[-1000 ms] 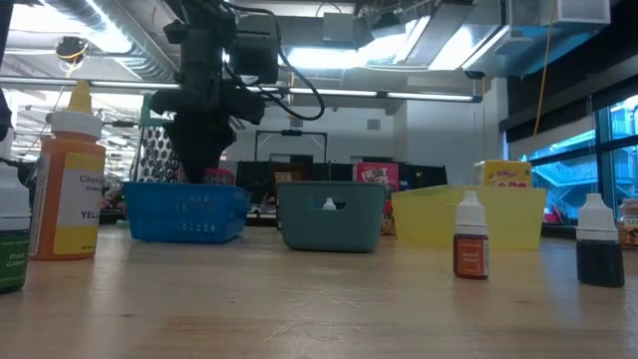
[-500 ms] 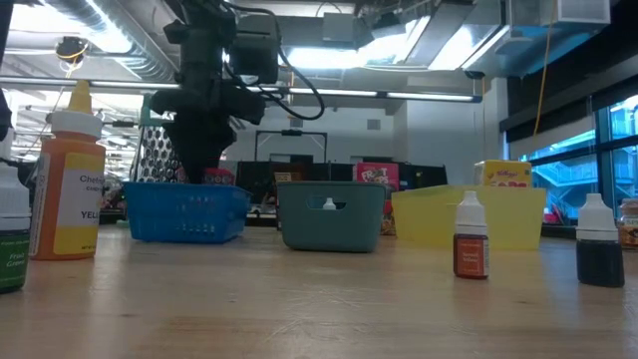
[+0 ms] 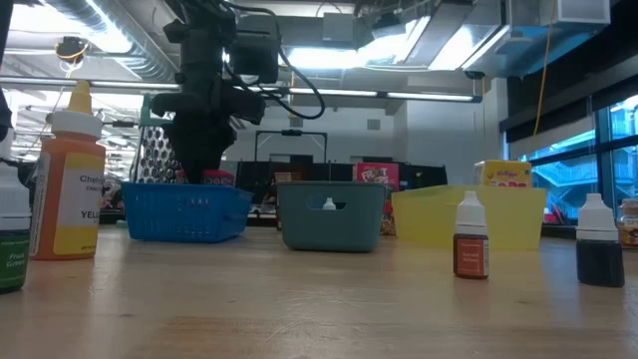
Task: Pick & Place Kitchen Items
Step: Put the red seasoning can into the blue bin
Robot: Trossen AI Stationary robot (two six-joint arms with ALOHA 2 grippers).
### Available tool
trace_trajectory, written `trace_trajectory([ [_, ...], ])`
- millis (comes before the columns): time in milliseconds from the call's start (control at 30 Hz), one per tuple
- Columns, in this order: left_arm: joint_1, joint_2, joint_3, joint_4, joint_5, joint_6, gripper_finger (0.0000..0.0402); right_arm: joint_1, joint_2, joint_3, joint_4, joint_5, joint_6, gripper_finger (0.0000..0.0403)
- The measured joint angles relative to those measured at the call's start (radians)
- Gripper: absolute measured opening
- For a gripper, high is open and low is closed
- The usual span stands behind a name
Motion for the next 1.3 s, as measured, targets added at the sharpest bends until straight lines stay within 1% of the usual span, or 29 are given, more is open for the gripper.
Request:
trace_trajectory([
  [167, -0.004, 0.0, 0.0, 0.0, -0.043, -0.012, 0.0294, 0.0, 0.0, 0.0, 0.004, 0.0, 0.0, 0.0101],
  [700, -0.019, 0.0, 0.0, -0.003, -0.056, -0.014, 0.0293, 0.0, 0.0, 0.0, 0.006, 0.0, 0.0, 0.0101],
  [967, -0.019, -0.008, 0.0, -0.008, -0.079, -0.022, 0.0292, 0.0, 0.0, 0.0, 0.009, 0.0, 0.0, 0.0101],
  [1300, -0.033, -0.009, 0.068, -0.06, -0.078, -0.022, 0.0292, 0.0, 0.0, 0.0, 0.009, -0.002, 0.0, 0.0101],
])
